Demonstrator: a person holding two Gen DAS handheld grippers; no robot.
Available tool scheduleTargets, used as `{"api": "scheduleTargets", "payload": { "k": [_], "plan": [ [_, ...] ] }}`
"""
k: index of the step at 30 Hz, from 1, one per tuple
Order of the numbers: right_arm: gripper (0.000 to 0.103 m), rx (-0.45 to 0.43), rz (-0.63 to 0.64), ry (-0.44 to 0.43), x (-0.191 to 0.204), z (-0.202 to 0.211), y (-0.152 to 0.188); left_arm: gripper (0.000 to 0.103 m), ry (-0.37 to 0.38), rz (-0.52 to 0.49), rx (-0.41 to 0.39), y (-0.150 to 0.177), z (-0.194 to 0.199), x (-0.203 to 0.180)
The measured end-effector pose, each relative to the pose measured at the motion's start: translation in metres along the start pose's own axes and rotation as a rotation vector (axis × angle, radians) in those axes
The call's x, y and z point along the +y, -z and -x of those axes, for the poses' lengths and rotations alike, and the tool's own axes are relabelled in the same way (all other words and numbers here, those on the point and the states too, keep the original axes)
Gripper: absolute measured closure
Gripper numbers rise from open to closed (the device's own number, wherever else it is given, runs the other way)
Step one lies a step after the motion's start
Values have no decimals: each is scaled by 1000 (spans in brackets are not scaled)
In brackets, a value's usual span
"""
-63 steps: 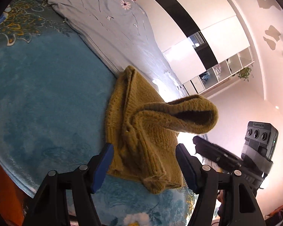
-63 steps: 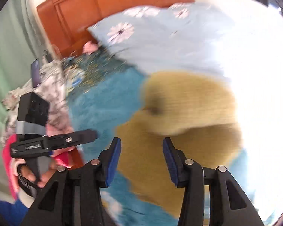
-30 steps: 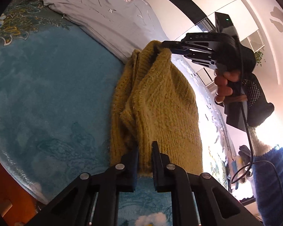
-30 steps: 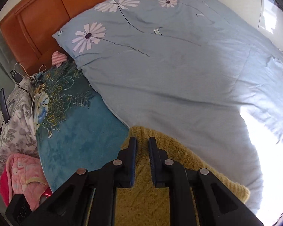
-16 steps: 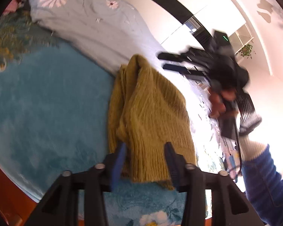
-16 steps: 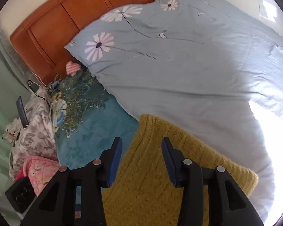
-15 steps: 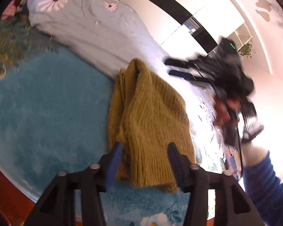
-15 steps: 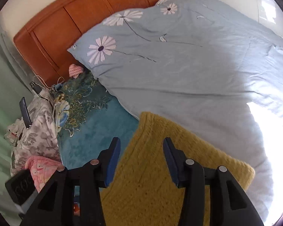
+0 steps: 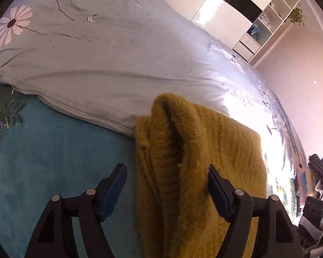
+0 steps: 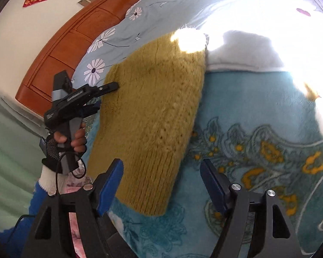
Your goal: Fold clothes
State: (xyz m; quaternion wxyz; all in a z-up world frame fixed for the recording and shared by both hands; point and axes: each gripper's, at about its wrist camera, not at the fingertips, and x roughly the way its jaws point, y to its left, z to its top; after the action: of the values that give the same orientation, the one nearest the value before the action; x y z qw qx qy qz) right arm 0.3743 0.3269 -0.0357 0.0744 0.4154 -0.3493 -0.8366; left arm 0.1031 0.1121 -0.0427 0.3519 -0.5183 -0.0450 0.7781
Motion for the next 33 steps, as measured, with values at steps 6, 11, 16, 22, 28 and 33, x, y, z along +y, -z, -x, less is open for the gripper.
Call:
{"api": "scheduleTargets", "payload": {
  "k": [6, 11, 16, 22, 28, 33],
  "plan": [
    [26, -3, -25, -88, 11, -29, 10, 26, 102, 62, 38, -6, -7, 26],
    [39, -31, -90, -128, 13, -29, 6, 36, 111, 115, -6, 1, 2, 28],
    [73, -11, -195, -202, -4, -24, 1, 69, 80, 108, -32, 11, 19, 10],
    [75, 9, -150, -198, -22, 22, -42, 76, 126, 158, -24, 41, 46, -17],
    [75, 57, -123, -95, -62, 56, -72, 77, 277, 149, 32, 105, 34, -68],
    [75, 104, -108, -14, -95, 76, -91, 72, 213, 136, 16, 115, 26, -71]
  ]
}}
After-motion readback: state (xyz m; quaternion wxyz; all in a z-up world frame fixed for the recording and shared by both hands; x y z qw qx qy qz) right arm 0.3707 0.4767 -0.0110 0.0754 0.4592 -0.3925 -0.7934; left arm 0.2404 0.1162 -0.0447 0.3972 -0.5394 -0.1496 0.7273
